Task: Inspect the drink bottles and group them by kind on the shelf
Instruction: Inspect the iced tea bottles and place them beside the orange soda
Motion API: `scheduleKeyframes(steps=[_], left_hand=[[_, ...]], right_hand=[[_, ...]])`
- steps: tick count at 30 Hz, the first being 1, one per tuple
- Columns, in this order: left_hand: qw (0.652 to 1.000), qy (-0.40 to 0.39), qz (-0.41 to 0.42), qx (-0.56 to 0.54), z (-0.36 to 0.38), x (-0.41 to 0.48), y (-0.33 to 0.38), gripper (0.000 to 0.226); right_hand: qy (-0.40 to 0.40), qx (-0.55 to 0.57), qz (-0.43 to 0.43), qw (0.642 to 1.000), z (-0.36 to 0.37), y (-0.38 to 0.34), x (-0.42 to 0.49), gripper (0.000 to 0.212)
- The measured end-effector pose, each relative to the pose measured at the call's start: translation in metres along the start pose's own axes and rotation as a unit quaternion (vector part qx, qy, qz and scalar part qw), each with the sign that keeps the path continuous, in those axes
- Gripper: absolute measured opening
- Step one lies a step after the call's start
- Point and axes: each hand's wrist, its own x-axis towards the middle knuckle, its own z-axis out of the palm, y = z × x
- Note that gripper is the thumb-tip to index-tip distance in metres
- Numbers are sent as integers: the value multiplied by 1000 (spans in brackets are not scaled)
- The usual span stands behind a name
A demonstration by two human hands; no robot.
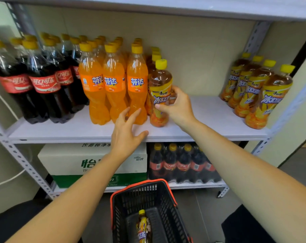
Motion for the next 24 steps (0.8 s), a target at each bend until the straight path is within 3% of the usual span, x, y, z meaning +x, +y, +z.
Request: scheduleKeyframes(steps=[8,12,15,20,24], left_hand=[[1000,4,-5,3,0,-1,3,80],[1000,0,-6,1,0,-3,5,79],[1000,17,-14,11,0,-5,9,76],[990,-13,115,86,7,-5,25,60],[983,-92,103,120,22,0,33,51]], right_hand=[[28,-32,3,999,13,15,-2,63],[-63,-62,16,996,8,23,-10,62],[-79,-61,22,995,-3,29,-10,53],[-20,-89,47,995,-30,49,-1,60],[28,-119,63,991,-37,63,24,68]])
